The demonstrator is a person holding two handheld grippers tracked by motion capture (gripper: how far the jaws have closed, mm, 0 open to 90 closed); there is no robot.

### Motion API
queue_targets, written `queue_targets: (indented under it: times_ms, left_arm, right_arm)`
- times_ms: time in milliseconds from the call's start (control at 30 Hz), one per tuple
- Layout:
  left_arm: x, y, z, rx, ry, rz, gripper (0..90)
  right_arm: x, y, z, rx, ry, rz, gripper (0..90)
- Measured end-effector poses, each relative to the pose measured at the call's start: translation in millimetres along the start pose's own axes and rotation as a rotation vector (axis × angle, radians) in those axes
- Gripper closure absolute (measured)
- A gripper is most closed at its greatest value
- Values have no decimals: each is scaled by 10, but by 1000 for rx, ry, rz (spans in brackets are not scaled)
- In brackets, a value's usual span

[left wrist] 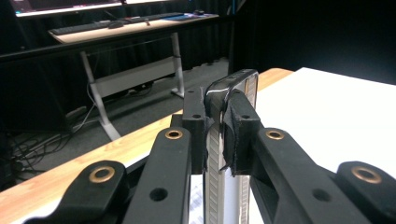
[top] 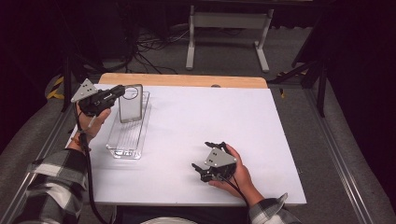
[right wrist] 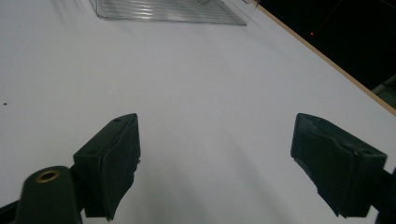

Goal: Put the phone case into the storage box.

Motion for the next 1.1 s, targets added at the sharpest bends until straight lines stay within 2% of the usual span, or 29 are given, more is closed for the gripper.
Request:
queue_targets:
  times_ms: [67, 200, 367, 400, 500, 633, 767, 800, 1000, 1100]
  left_arm:
    - [28, 43, 29, -24, -18, -10, 808]
    - [73, 78, 57, -15, -23, -5, 809]
    - [154, 92, 120, -26, -44, -10, 809]
    - [178, 106, 125, -15, -45, -9, 808]
    - [232, 116, 127, -28, -57, -8, 808]
    - [326, 141, 79, -37, -50, 0, 808]
    - [389, 184, 31, -23, -43, 16, 808]
    - [402, 188, 17, -36, -46, 14, 808]
    - [452, 261, -68, -43, -49, 22, 807]
    - [447, 290, -78, -63, -61, 17, 807]
  right_arm:
    - [11, -4, -15, 1, 8, -2, 159]
    - [24, 11, -18, -5, 15, 1, 158]
    - [54, 44, -33, -10, 27, 15, 159]
    - [57, 46, -35, -15, 29, 15, 159]
    - [61, 54, -37, -20, 33, 17, 160]
    - [62, 48, -47, -19, 36, 17, 159]
    - [63, 50, -53, -19, 38, 18, 159]
    - [62, 52, -53, -19, 37, 21, 159]
    - [67, 61, -58, -20, 40, 24, 159]
    - [67, 68, -56, -22, 40, 29, 165]
Point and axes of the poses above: each handheld gripper's, and its own axes: x roughly forward along the jaws, z roughly out of its top, y roughly to its left, the point moved 10 cm from there along x, roughly forward along the jaws, and after that the axes turned 9 degrees about -x, right-handed, at the moved point
